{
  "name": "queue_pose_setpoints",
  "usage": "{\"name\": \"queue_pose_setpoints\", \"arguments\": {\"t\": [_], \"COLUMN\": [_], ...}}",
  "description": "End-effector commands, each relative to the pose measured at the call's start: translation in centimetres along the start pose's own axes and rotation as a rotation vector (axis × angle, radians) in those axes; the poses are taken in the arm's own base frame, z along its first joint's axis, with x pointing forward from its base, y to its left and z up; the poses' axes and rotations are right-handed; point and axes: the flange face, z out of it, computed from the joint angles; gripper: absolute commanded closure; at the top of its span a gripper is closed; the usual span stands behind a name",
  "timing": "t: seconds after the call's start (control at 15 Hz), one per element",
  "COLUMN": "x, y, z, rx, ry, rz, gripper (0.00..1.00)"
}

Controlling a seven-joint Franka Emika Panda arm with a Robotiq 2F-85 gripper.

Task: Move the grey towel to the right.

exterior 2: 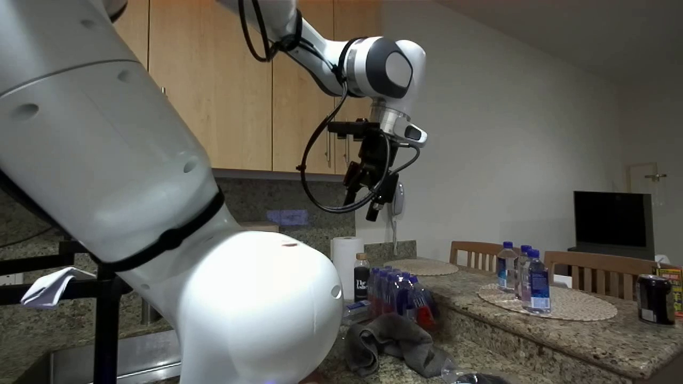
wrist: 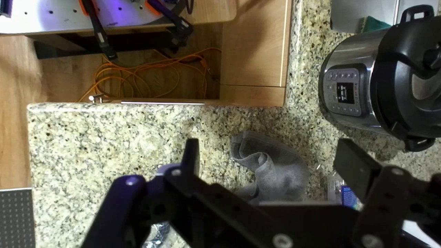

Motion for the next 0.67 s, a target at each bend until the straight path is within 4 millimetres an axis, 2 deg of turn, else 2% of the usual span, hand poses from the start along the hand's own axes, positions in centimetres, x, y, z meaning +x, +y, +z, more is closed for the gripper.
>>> {"name": "queue_pose_setpoints", "arguments": {"t": [0.0,0.2,0.6], "x": [2.7,4.6,7.0], "y": [-3.2,-6.8,-13.3], "z": [2.2,4.2,10.5], "rx": [0.033,0.049,0.002], "ry": [0.047,0.163,0.348], "rz": [-0.024,-0.063,-0.086], "gripper": [0.0,0.0,0.0]}}
